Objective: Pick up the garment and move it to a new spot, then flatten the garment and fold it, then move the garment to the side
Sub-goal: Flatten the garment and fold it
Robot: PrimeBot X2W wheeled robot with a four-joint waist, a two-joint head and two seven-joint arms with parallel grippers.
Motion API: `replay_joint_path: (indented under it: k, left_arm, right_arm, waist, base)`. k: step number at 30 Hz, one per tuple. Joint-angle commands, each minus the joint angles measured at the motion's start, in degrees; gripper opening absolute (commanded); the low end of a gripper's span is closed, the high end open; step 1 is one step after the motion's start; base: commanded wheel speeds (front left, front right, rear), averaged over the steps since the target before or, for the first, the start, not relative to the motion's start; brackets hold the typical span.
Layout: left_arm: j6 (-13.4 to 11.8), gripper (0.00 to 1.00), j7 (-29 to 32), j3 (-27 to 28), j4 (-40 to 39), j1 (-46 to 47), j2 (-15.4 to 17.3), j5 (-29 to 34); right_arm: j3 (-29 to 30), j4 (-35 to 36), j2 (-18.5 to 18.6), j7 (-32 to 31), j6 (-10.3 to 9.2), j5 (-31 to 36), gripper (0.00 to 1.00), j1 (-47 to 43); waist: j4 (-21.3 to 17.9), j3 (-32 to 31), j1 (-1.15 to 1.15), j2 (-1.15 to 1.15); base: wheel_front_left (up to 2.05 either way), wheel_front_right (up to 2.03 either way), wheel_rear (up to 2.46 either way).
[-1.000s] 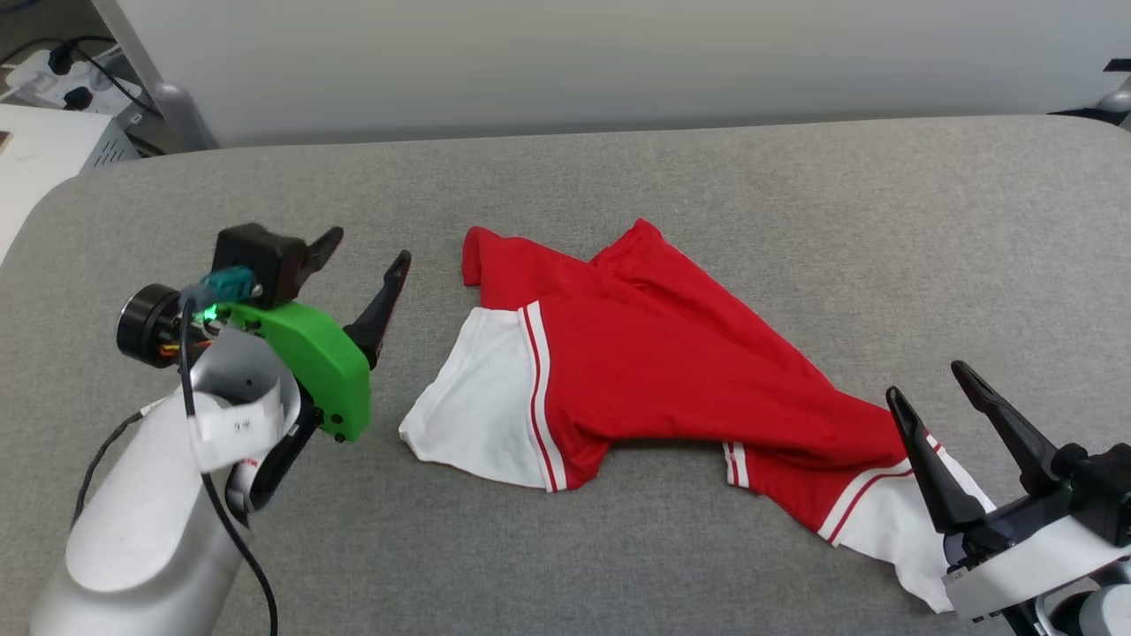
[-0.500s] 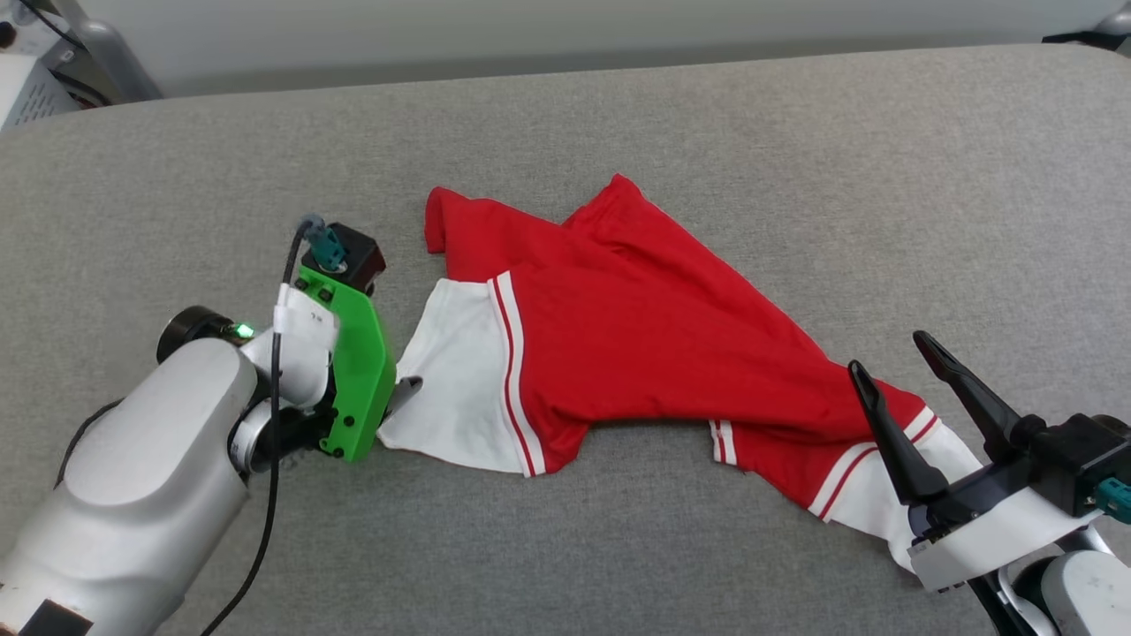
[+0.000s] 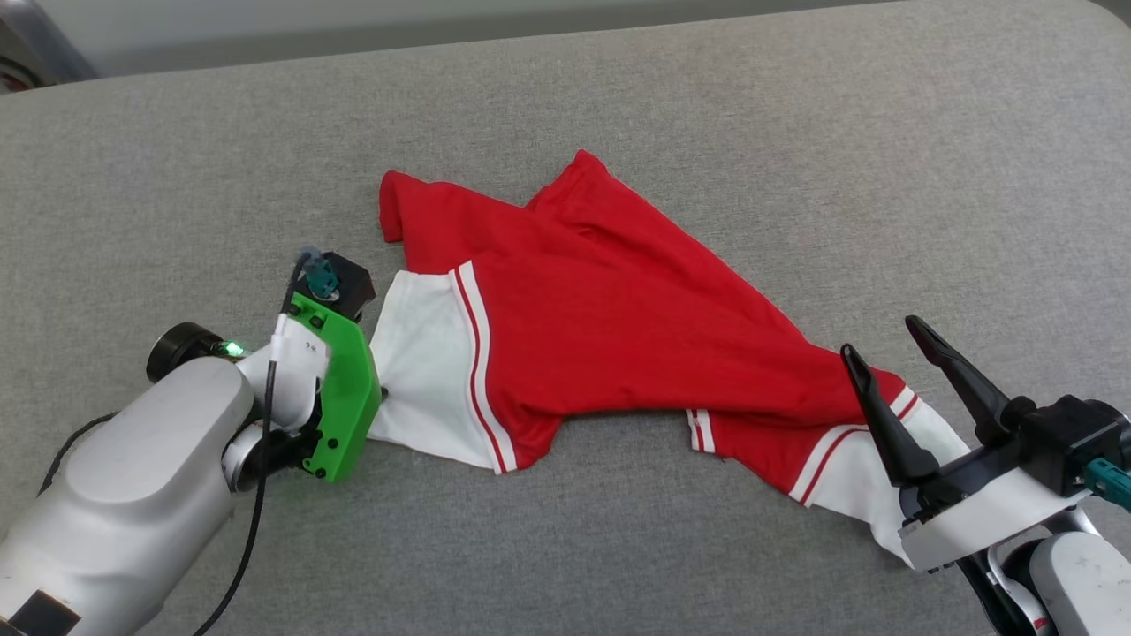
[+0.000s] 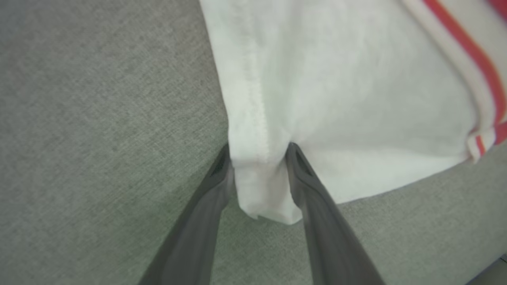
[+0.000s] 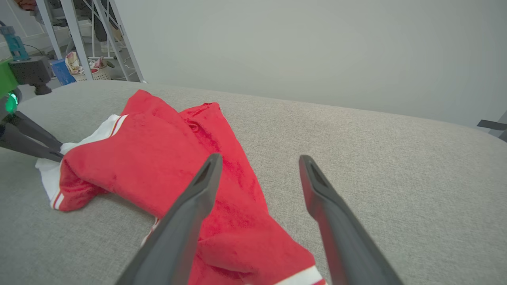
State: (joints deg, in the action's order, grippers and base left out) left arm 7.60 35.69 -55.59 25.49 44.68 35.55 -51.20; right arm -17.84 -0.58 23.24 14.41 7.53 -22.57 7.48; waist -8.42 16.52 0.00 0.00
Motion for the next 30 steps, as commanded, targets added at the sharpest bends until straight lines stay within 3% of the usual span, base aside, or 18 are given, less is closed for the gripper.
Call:
replay_joint_path:
  k: [1,7,14,19,26,27,28,30]
  left_arm:
    - [-0.11,0.0,-2.45,-1.32,0.09,-1.09,0.58,-1.84]
    - [-0.11,0.0,-5.76,0.23,-3.06,-0.79,7.15,-5.66]
    - [-0.5,0.0,-5.39,2.14,-3.08,-3.08,13.93,-9.04]
    - [-2.27,0.0,-6.02,1.95,-0.52,-6.03,13.54,-10.29]
    - [-3.22,0.0,-10.87,1.72,3.96,-8.58,9.37,-10.29]
    - [-3.42,0.42,-12.29,1.84,4.42,-8.58,9.02,-9.76]
    - [-3.73,1.0,-14.32,1.96,4.89,-8.47,8.62,-8.85]
    - [-4.41,1.0,-18.82,2.5,5.22,-8.23,8.09,-7.12]
  right_arm:
    - [0.77,0.0,-0.43,0.57,-0.04,0.4,1.0,0.25]
    - [2.71,0.46,-0.9,0.58,-0.04,0.56,1.0,-2.05]
    - [3.69,0.84,-1.29,0.58,-0.04,0.82,1.0,-3.25]
    - [3.31,0.75,-1.24,0.58,-0.04,0.73,1.0,-2.94]
    - [3.02,-0.16,-0.12,0.59,-0.04,-0.11,1.0,-2.08]
    - [3.06,-0.23,-0.02,0.59,-0.04,-0.22,1.0,-2.05]
    - [3.22,-0.19,0.04,0.59,-0.04,-0.42,1.0,-2.04]
    - [3.6,-0.03,0.37,0.59,-0.04,-0.74,1.0,-2.09]
  waist:
    - [0.93,-1.1,0.0,0.0]
    - [3.05,-3.02,0.0,0.0]
    - [4.33,-3.61,0.0,0.0]
    - [4.06,-3.01,0.0,0.0]
    - [3.33,-3.03,0.0,0.0]
    - [3.38,-3.35,0.0,0.0]
    - [3.52,-3.84,0.0,0.0]
    - [3.91,-4.91,0.0,0.0]
  base:
    - [0.0,0.0,0.0]
    - [0.0,0.0,0.0]
    - [0.0,0.0,0.0]
    - [0.0,0.0,0.0]
    - [0.0,0.0,0.0]
    - [0.0,0.0,0.0]
    - [0.0,0.0,0.0]
    - [0.0,0.0,0.0]
